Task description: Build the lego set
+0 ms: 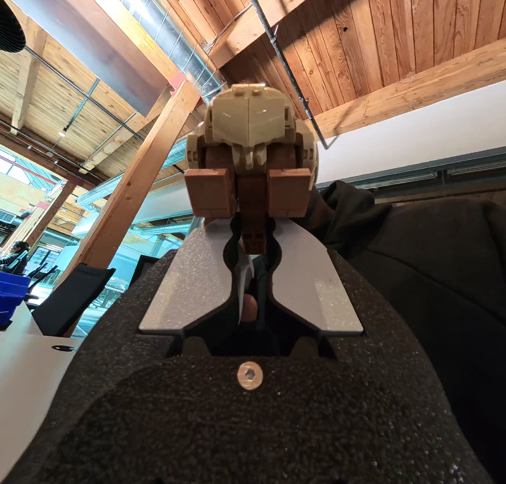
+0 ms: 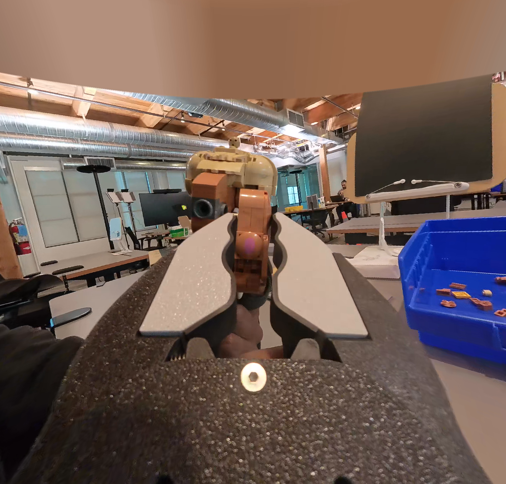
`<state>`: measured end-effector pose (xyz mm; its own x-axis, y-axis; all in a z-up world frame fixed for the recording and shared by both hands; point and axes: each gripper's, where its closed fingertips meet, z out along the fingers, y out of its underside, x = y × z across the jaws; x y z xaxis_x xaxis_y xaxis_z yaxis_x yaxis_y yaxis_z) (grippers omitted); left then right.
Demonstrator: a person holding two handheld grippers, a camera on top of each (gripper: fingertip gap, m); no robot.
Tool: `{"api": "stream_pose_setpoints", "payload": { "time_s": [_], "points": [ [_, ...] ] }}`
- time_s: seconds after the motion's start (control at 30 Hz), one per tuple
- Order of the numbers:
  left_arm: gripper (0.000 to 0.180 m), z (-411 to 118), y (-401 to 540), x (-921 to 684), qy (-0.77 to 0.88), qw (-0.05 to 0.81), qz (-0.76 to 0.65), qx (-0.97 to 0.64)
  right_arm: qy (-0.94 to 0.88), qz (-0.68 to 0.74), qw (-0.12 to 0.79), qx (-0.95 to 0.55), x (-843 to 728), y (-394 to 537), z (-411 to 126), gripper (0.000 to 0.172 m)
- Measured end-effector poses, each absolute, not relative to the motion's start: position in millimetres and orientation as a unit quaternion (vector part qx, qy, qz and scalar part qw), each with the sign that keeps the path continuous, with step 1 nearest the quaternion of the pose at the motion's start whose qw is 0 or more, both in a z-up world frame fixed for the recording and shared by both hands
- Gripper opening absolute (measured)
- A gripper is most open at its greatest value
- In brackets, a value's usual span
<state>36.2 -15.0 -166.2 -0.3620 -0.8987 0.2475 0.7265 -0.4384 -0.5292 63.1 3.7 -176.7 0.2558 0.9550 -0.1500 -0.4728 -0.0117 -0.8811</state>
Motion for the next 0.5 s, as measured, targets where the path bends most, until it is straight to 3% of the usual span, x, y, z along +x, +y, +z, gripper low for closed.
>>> {"api": "stream_pose_setpoints", "payload": {
  "time_s": [0.5],
  "points": [
    [0.017,-168.4,-16.9,37.3,0.173,0.489,-0.813,-0.267,-0.280,0.599,0.613,-0.432,62.9,-2.9,-175.0,0.022]
  ]
}}
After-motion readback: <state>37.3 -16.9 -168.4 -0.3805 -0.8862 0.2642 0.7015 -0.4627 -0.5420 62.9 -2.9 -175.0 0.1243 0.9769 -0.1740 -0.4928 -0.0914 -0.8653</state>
